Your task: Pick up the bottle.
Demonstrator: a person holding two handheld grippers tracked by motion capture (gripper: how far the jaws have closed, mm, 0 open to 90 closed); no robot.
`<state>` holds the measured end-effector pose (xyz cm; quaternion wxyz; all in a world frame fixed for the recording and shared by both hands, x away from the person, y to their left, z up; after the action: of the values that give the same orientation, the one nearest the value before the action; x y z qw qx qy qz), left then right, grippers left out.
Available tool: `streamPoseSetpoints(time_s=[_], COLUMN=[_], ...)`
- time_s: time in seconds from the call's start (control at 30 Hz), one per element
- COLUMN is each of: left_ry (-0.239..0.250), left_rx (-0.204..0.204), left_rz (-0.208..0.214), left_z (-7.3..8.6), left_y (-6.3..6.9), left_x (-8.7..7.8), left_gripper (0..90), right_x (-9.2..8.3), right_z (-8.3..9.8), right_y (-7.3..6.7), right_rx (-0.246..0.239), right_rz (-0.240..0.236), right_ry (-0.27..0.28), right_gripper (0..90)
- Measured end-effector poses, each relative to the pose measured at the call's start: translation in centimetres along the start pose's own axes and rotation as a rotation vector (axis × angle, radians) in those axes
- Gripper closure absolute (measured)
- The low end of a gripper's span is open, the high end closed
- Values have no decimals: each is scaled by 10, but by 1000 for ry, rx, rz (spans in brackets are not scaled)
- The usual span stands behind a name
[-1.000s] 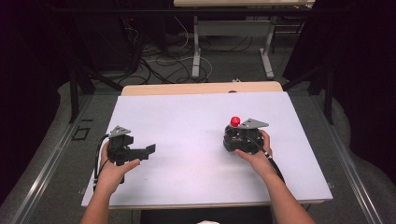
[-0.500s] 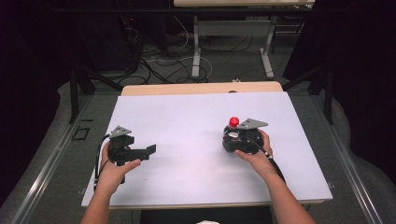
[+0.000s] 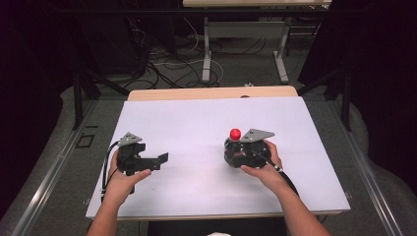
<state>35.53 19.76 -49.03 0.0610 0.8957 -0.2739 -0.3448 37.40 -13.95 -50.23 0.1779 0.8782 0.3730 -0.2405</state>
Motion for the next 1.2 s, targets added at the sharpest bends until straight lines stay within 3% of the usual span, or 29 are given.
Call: streamPoseSetpoints(time_s=[0.13, 0.37, 0.43, 0.67, 0.73, 0.87, 1.03, 1.2], left_ry=[39, 37, 40, 37, 37, 28, 25, 20], left_rx=[19, 39, 26, 70, 56, 98, 134, 175], left_rz=[-3, 21, 39, 80, 109, 145, 176, 218], left_z=[-2, -4, -3, -5, -6, -10, -18, -27], left_y=[5, 13, 18, 33, 39, 50, 68, 86], left_x=[-2, -3, -2, 2, 3, 4, 2, 3], left_gripper=[4, 7, 8, 27, 53, 72, 179, 203], right_x=[1, 2, 3, 4, 4, 4, 1, 0], right_z=[-2, -3, -3, -3, -3, -4, -5, -6], right_y=[-7, -20, -21, -32, -37, -41, -50, -54], right_rx=[-19, -54, -58, -72, -85, -97, -106, -111], right_rz=[-21, -49, -48, -73, -87, -95, -108, -113], right_ry=[6, -11, -5, -9, -16, -13, -12, -6], right_gripper=[293, 293, 293, 293, 293, 294, 294, 293])
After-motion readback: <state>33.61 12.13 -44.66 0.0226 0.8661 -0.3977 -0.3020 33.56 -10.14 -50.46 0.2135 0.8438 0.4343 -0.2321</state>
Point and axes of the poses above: each handheld gripper's, and its own axes: x roughly forward along the jaws, z roughly out of its underside, y roughly to its right, the point moved 3 cm from there along x, roughly forward along the jaws, and after that the axes turned 7 degrees about -x, right-handed, at the moved point
